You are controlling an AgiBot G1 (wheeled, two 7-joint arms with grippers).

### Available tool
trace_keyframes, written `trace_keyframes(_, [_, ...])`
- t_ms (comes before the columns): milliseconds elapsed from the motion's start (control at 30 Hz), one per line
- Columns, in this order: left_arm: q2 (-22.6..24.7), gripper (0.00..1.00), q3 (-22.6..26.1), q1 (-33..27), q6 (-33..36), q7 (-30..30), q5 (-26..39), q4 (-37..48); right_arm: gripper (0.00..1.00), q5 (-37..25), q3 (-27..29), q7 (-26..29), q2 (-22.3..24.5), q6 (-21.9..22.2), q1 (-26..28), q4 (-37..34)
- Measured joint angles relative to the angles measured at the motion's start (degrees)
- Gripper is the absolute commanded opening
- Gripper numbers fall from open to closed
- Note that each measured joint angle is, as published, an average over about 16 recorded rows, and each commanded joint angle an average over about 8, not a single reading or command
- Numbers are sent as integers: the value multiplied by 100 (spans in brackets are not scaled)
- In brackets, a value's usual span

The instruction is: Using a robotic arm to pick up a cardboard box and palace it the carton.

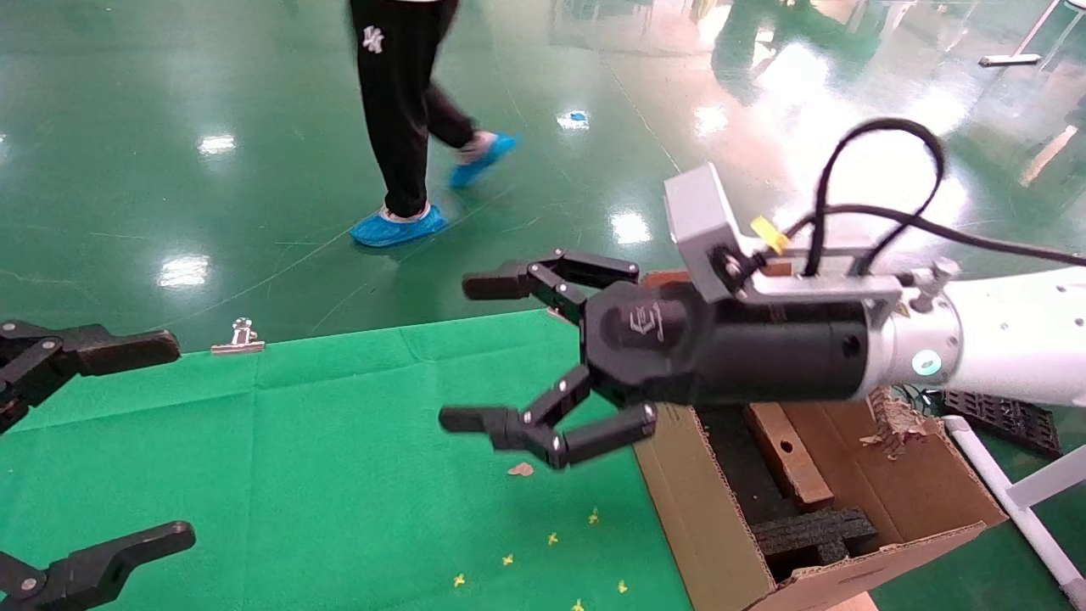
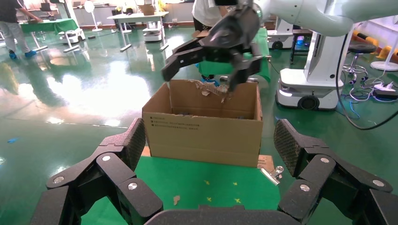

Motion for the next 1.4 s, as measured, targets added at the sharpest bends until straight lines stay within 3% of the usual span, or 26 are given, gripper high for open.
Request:
trace_keyframes(233, [-1,100,1,0,-2,1,-1,1,100,165,693,-103,33,-130,-641,594])
trace_keyframes(433, [-1,100,2,1,-3,2,-2,1,100,236,973,-144,48,-184,-900,831])
trace_keyframes(1400, [-2,100,2,1,-3,1,-3,2,100,204,850,-131,44,-159,-781,729])
